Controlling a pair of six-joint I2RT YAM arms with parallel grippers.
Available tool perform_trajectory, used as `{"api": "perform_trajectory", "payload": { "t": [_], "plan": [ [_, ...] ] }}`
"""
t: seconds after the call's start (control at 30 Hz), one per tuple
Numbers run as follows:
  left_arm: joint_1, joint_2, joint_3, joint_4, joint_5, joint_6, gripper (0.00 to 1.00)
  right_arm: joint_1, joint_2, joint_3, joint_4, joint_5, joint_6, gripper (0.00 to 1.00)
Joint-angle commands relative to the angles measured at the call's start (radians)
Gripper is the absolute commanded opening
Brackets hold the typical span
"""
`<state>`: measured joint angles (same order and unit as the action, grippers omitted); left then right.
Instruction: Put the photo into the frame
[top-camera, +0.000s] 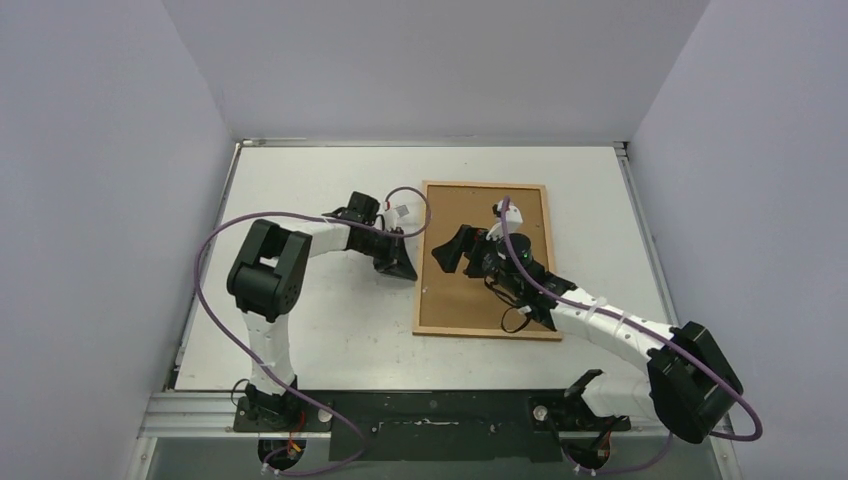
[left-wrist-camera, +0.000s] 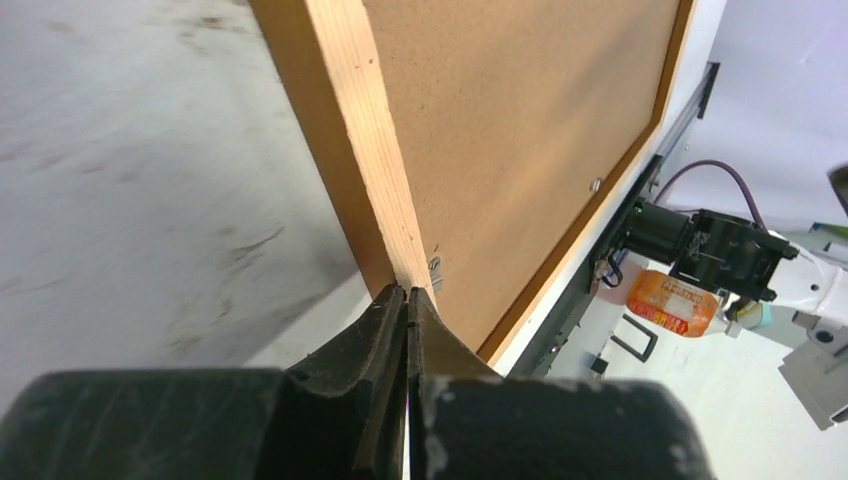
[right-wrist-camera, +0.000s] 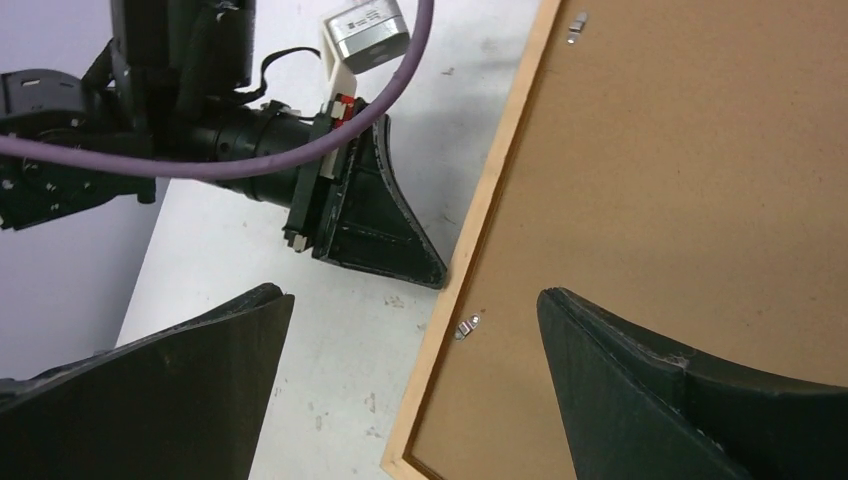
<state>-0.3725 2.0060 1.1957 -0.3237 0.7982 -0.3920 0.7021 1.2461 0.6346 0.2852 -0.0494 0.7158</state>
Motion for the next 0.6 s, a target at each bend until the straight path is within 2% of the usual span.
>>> {"api": "perform_trajectory", "payload": {
  "t": [0.0, 0.07, 0.1, 0.2, 0.33, 0.57],
  "plan": [
    [-0.062, -0.002, -0.042, 0.158, 0.065, -0.054, 0.00, -0.057, -0.051, -0.021, -0.092, -0.102, 0.057, 1.00],
    [-0.064, -0.009, -0.024, 0.152, 0.081, -0.043, 0.01, -0.098, -0.030, -0.005, -0.108, -0.106, 0.055, 1.00],
    [-0.052, -0.015, 0.004, 0.114, 0.085, -0.016, 0.06, -0.125, -0.004, 0.016, -0.113, -0.119, 0.052, 1.00],
    [0.034, -0.034, 0.102, -0.019, 0.092, 0.082, 0.36, -0.146, 0.107, 0.115, -0.113, -0.129, 0.013, 1.00],
    [0.213, -0.026, 0.254, -0.179, 0.081, 0.166, 0.57, -0.118, 0.325, 0.306, -0.160, -0.054, -0.076, 0.97],
    [0.439, -0.025, 0.377, -0.297, 0.025, 0.208, 0.59, 0.010, 0.640, 0.651, -0.365, 0.168, -0.240, 0.83]
  ]
}}
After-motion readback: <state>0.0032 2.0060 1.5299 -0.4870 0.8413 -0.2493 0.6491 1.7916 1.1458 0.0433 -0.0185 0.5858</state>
